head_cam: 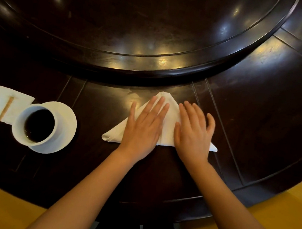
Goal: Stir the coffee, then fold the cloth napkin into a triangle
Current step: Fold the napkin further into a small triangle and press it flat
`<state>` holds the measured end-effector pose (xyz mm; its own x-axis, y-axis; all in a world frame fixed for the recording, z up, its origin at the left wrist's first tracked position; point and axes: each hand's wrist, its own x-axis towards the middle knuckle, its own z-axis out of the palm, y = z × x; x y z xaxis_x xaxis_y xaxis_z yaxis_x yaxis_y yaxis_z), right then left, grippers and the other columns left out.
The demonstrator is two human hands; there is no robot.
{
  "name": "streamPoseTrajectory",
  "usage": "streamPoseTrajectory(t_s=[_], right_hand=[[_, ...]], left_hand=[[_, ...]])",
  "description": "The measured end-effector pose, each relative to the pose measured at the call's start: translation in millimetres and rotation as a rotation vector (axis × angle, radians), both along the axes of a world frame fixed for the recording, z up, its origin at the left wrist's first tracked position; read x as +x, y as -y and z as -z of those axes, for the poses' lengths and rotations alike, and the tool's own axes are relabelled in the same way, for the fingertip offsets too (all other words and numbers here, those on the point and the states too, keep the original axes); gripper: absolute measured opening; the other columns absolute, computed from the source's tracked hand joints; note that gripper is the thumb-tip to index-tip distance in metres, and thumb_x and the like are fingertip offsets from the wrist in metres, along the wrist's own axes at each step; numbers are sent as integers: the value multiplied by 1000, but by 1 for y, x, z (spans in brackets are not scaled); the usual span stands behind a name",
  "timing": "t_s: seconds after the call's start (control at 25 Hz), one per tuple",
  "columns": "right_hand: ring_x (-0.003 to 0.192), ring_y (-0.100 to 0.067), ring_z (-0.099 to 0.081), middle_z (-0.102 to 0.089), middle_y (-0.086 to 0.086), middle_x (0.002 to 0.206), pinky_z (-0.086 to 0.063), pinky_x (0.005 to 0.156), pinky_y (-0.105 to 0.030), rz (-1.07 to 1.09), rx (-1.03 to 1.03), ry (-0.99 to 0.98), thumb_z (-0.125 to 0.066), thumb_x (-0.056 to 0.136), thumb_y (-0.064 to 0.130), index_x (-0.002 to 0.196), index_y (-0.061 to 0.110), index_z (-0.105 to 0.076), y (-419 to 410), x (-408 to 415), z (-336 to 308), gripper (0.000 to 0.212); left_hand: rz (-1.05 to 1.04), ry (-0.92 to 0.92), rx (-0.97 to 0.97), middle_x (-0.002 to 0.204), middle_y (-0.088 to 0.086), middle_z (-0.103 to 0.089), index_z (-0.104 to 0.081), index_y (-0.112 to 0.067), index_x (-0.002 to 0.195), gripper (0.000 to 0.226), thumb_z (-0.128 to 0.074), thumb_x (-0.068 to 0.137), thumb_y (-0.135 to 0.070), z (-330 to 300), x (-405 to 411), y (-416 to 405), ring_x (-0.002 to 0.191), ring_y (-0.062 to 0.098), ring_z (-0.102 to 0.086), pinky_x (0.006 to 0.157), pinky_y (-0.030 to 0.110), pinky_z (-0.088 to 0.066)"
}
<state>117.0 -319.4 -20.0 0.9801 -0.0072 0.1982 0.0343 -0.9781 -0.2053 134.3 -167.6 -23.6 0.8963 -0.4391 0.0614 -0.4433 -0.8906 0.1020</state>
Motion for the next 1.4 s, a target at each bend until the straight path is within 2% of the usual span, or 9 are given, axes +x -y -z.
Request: streamPoseTrajectory(t_s=[0.12, 0.28, 0.48, 0.6, 0.68, 0.84, 0.96, 1.12, 1.4], right_hand=[[141, -26, -21, -30, -11, 151, -14, 111, -55, -92, -9, -177, -27, 92, 20, 142, 5, -29, -18, -16, 9, 52], [142, -21, -7, -10, -8, 153, -11, 113, -51, -88, -17, -303, -24, 95, 29, 144, 6, -16, -15, -18, 22, 55], [142, -17, -2, -5, -4, 154, -8, 114, -48, 90, -67, -362, -18, 94, 45, 146, 11, -6, 33, -44, 24, 63], [142, -15, 10, 1, -3, 156, 3, 115, -52, 237, -47, -446, -8, 92, 51, 144, 14, 6, 55, -61, 19, 65], [142, -15, 12, 3, -3, 156, 9, 113, -54, 260, -51, -418, -10, 92, 51, 144, 16, 5, 48, -57, 12, 65], [144, -21, -2, -9, -5, 156, -1, 110, -57, -49, -35, -234, -25, 93, 38, 147, 21, -10, -7, -16, 5, 59], [144, -19, 2, -5, -5, 158, -4, 114, -57, -259, -41, -311, -22, 95, 38, 147, 24, -10, -33, 12, 14, 56], [144, -17, 5, -1, -3, 158, 0, 114, -53, -320, -71, -346, -28, 95, 39, 148, 27, -6, -29, 18, 27, 58], [143, -18, 11, 2, -2, 158, 1, 115, -54, -622, -167, -343, -21, 96, 44, 148, 27, 0, -14, 29, 25, 58]], left_hand=[[46, -116, 123, 159, 1, -1, -2, -20, 149, 57, -11, 95, -33, 15, 7, 5, 144, 16, 8, 114, 48, -1], [34, -149, 123, 158, 0, -9, -11, -22, 149, 56, -14, 94, -35, 21, 10, 5, 145, 16, -1, 113, 46, -9], [27, -189, 105, 159, -1, -7, -10, -24, 149, 57, -10, 94, -36, 21, 12, 6, 144, 14, 1, 113, 46, -8], [14, -200, 120, 159, -2, 1, -1, -26, 149, 57, 2, 94, -39, 19, 11, 6, 144, 15, 7, 114, 45, 1], [21, -220, 68, 159, -2, 4, 5, -25, 148, 57, 5, 93, -42, 17, 11, 7, 143, 14, 11, 114, 43, 5], [-65, -153, -127, 156, 1, -9, -7, -18, 148, 58, -19, 94, -35, 9, 7, -5, 144, 14, -3, 115, 43, -3], [-57, -107, 12, 156, 3, -14, -13, -14, 148, 57, -21, 95, -34, 13, -4, -31, 143, 16, -7, 114, 46, -10], [-5, -159, 107, 155, 2, -15, -11, -16, 147, 57, -20, 94, -36, 22, -12, -71, 141, 15, -9, 111, 42, -15], [1, -256, 80, 153, 10, -24, -24, -6, 145, 63, -28, 92, -39, 12, -73, -89, 140, 22, -17, 112, 47, -20]])
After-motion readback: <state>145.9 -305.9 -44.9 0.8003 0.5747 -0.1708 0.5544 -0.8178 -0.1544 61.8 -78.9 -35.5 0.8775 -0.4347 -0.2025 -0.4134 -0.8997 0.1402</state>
